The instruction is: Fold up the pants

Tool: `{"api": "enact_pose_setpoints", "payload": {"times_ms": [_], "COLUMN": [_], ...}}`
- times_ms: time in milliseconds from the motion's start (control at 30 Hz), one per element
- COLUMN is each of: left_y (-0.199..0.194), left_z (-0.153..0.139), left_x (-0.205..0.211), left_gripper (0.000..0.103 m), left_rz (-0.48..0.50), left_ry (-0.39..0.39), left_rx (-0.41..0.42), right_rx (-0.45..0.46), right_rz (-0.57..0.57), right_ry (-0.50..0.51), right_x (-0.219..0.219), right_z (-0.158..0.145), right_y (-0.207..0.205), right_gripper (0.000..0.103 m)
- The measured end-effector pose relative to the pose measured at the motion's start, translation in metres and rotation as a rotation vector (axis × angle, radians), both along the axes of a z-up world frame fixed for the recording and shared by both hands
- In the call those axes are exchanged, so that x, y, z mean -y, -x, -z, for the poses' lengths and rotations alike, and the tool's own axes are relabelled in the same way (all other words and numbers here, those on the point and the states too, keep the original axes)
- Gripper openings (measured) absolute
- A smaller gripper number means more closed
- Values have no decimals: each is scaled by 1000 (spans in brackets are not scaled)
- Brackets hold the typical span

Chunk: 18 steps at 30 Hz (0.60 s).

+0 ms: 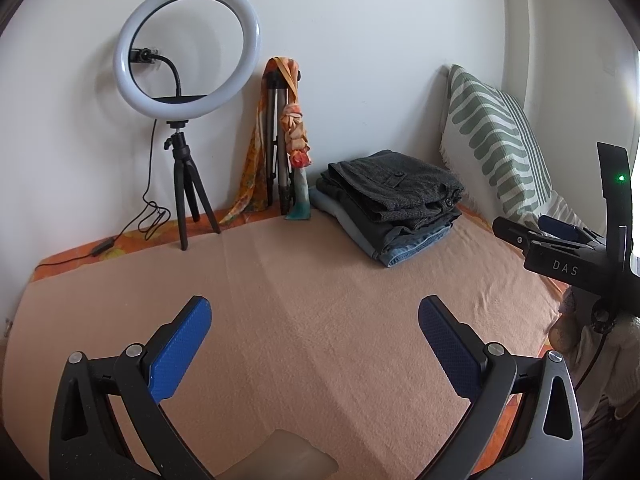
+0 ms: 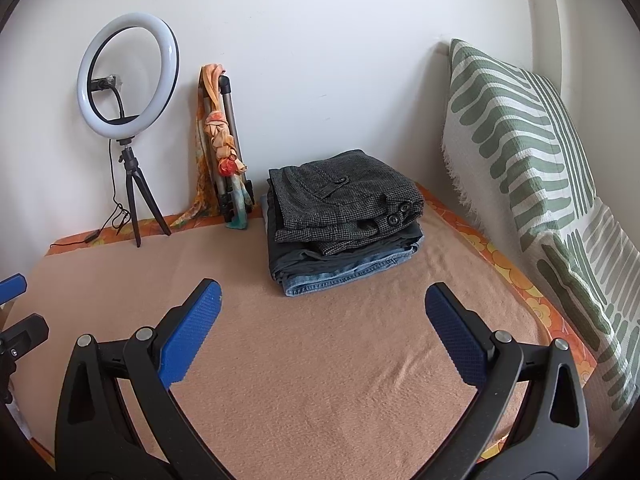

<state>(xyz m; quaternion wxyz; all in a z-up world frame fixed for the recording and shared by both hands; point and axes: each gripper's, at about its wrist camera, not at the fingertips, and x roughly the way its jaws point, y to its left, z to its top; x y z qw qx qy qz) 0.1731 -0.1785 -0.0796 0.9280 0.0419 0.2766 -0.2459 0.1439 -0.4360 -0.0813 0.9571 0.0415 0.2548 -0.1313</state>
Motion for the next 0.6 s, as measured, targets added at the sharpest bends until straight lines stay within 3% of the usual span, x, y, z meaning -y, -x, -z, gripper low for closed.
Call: {"api": "enact_pose_setpoints", "payload": {"times_ms": [400,600], "left_y": [1,0], "left_z": [0,-2], "left_x": [-1,-9], "left_gripper": [103,103], "left_rz": [-4,2], "left_ry": [4,42], "left_rx": [0,-11], "right_rx": [1,1], "right_rz": [-13,-12], "right_ry": [4,3], "right_x": [-3,-3], "right_z": [1,1], "right_y": [-3,-3], "right_gripper": [103,103]}}
